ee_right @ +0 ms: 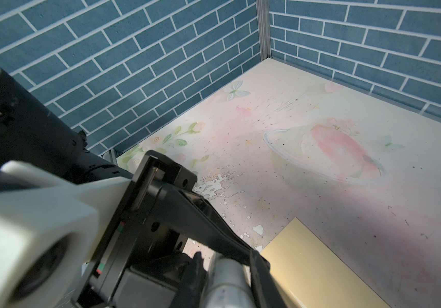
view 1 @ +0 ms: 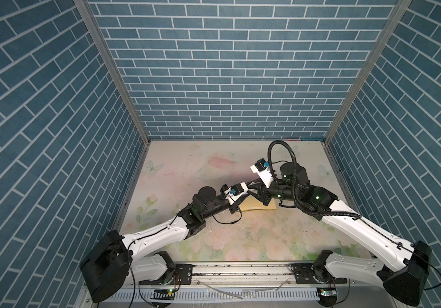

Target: Place the letter into the envelope and seal it

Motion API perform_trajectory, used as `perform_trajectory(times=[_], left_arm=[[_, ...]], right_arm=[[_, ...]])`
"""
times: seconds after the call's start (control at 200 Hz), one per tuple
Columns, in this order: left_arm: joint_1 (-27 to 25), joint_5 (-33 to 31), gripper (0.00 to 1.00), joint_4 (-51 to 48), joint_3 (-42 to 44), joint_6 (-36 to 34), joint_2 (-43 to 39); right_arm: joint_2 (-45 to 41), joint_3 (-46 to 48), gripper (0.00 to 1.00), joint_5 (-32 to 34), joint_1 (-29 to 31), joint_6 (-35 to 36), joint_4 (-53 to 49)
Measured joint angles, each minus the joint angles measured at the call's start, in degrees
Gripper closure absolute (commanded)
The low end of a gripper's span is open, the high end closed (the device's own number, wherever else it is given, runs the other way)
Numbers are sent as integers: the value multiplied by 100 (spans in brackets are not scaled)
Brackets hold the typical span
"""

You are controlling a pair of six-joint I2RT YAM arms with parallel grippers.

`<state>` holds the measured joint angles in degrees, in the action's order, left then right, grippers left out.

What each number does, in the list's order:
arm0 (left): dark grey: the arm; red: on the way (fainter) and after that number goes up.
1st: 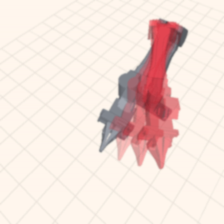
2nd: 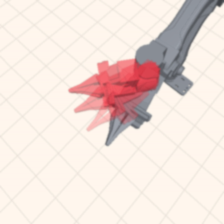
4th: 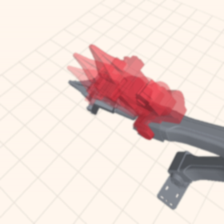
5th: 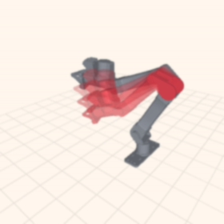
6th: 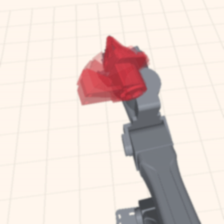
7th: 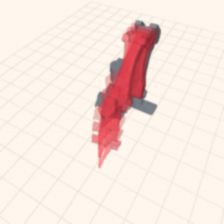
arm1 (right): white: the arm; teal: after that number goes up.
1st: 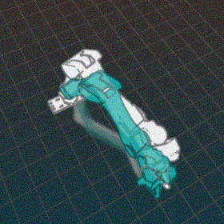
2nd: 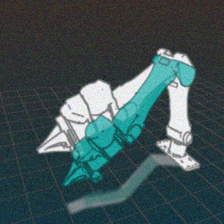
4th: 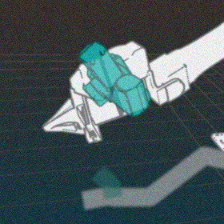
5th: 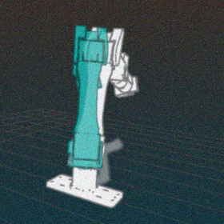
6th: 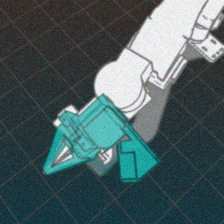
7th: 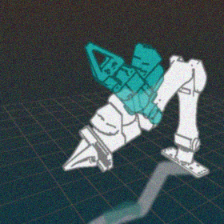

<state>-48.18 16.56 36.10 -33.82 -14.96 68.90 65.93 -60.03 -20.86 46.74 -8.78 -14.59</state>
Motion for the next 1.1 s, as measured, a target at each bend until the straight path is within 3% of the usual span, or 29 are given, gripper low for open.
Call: perform_trajectory(times=[0.14,0.225,0.36,0.505,0.635,0.855,1.1], left_arm=[[0,-87,80,31,0,46,17],[-2,-168,57,24,2,61,37],[0,-490,38,168,105,286,7],[7,-1008,38,140,387,774,-17],[37,-1449,45,-74,431,1440,70],[72,-1624,52,-286,358,2507,857],[81,-1429,56,-715,-334,2931,2105]], right_arm=[[9,20,100,160,22,-48,70],[-4,61,100,402,59,-142,105],[-81,164,100,1379,76,-330,-52],[-76,192,100,2498,55,-533,-332],[157,192,100,3038,-55,-693,-466],[588,514,100,3233,-367,-909,-402],[1056,518,100,3176,-616,-1080,-319]])
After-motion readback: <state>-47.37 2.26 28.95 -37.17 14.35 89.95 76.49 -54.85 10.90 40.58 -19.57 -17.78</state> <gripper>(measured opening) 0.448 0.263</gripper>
